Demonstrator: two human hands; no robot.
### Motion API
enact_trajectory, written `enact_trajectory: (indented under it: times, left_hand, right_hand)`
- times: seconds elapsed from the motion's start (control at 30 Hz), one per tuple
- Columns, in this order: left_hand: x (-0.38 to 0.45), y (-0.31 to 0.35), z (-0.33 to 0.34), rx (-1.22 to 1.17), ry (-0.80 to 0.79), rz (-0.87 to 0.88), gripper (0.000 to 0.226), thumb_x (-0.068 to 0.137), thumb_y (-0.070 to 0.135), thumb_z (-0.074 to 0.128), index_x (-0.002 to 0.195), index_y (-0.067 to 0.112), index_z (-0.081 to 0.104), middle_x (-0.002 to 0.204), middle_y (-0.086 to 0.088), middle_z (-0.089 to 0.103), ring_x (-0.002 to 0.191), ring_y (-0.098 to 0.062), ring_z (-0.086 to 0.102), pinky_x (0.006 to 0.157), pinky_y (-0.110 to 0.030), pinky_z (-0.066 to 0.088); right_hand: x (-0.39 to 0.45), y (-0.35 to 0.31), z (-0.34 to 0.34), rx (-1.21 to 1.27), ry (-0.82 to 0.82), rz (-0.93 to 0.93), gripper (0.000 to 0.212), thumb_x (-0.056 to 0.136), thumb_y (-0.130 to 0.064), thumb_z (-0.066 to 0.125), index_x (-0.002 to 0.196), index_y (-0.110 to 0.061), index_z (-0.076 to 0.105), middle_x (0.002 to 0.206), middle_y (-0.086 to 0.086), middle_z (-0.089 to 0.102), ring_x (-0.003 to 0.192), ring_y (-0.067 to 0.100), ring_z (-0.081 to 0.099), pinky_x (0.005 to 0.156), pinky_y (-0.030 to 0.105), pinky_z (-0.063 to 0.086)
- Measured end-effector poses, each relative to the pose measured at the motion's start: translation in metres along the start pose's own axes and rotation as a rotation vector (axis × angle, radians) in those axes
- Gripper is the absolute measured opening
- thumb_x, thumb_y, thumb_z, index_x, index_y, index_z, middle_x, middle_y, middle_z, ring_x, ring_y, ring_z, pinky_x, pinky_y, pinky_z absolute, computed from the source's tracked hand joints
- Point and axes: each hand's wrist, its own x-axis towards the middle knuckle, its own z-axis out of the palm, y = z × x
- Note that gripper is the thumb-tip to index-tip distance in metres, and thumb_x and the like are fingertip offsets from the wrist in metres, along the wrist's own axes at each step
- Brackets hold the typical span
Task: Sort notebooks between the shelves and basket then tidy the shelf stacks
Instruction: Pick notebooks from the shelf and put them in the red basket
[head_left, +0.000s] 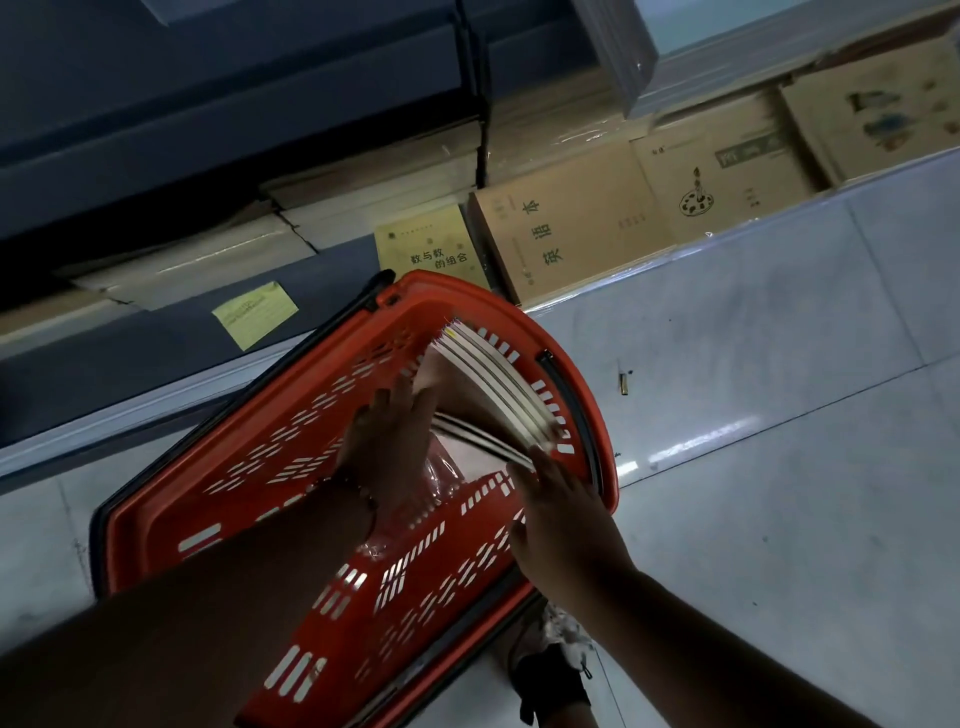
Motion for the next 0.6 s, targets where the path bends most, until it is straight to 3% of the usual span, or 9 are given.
enact_trajectory:
  times: [0.13,0.33,0.5,0.6]
  left_hand:
    - [0.009,-0.004,0.005,-0.182,-0.095,0.047,0.033,0.093,0.018,0.065,0.125,0.021,0.057,0.125,-0.003,0.057,0.112,-0.023,0.059,0.090,-0.033,0.052]
    - [0.021,0.007,0.012,-0.729,-0.081,-0.318,0.058,0.082,0.014,0.079,0.134,0.014,0.051,0.131,-0.012,0.058,0.121,-0.029,0.057,0.097,-0.048,0.052]
    - [0.010,0.011,0.012,-0.752,-0.052,-0.354,0.047,0.088,0.017,0.073,0.132,0.012,0.056,0.128,-0.009,0.063,0.118,-0.026,0.059,0.093,-0.036,0.050]
    - [-0.003,0.001,0.006,-0.591,-0.078,-0.247,0.034,0.092,0.019,0.067,0.125,0.014,0.059,0.121,-0.006,0.066,0.115,-0.025,0.060,0.093,-0.036,0.050]
  right_hand:
    - [0.007,-0.004,0.006,-0.026,-0.014,0.039,0.061,0.099,-0.039,0.048,0.153,-0.024,0.024,0.164,0.004,0.017,0.150,0.029,0.020,0.118,0.049,0.031]
    - [0.016,-0.013,0.013,-0.033,-0.004,0.097,0.061,0.100,-0.040,0.046,0.153,-0.021,0.024,0.162,0.006,0.022,0.148,0.030,0.026,0.117,0.047,0.029]
    - [0.017,-0.014,0.014,-0.025,0.021,0.114,0.059,0.100,-0.039,0.044,0.153,-0.021,0.025,0.160,0.007,0.026,0.145,0.027,0.031,0.116,0.045,0.033]
    - [0.015,-0.013,0.014,-0.028,0.029,0.096,0.059,0.100,-0.039,0.045,0.153,-0.021,0.025,0.159,0.006,0.028,0.144,0.027,0.032,0.116,0.045,0.033]
